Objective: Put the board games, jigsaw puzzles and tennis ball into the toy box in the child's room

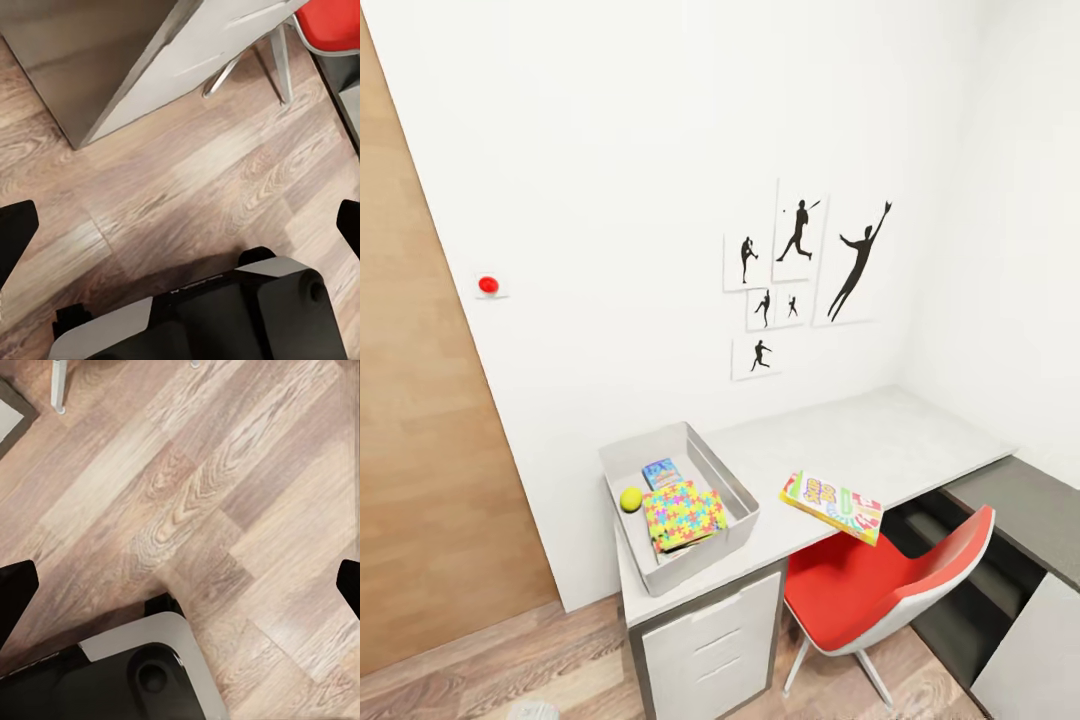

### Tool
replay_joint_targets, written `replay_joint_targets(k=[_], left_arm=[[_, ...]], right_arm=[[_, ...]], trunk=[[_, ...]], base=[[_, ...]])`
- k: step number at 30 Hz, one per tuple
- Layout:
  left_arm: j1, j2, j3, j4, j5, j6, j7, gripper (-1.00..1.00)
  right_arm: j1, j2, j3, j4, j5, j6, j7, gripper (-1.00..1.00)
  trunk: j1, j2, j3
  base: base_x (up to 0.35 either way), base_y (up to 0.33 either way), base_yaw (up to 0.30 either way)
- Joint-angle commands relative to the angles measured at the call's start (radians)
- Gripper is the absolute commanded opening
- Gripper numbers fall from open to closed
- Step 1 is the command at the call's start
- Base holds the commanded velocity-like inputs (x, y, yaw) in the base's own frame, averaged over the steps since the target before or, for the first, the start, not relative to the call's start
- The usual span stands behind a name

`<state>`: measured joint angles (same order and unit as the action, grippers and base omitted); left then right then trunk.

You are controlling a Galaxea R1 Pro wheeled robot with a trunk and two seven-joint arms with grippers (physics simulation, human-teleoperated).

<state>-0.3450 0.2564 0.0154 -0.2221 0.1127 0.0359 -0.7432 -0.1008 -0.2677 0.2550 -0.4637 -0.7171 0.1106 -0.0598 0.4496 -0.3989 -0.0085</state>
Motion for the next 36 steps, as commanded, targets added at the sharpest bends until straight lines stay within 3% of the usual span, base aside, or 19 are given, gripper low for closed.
replay_joint_targets(k=[1, 23, 36], left_arm=[[0.0, 0.0, 0.0, 0.0, 0.005, 0.004, 0.005, 1.0], [0.0, 0.0, 0.003, -0.002, 0.005, 0.001, 0.032, 1.0], [0.0, 0.0, 0.004, -0.002, 0.005, 0.001, 0.044, 1.0]], right_arm=[[0.0, -0.002, 0.007, -0.002, -0.007, 0.003, -0.006, 1.0], [0.0, 0.0, 0.008, 0.0, -0.007, 0.001, -0.006, 1.0], [0.0, 0.006, 0.01, 0.0, 0.001, -0.001, -0.006, 1.0]], trunk=[[0.0, -0.001, 0.0], [0.0, -0.001, 0.021], [0.0, -0.001, 0.024]], base=[[-0.108, -0.093, -0.218], [-0.031, -0.046, -0.243], [0.0, -0.244, -0.096]])
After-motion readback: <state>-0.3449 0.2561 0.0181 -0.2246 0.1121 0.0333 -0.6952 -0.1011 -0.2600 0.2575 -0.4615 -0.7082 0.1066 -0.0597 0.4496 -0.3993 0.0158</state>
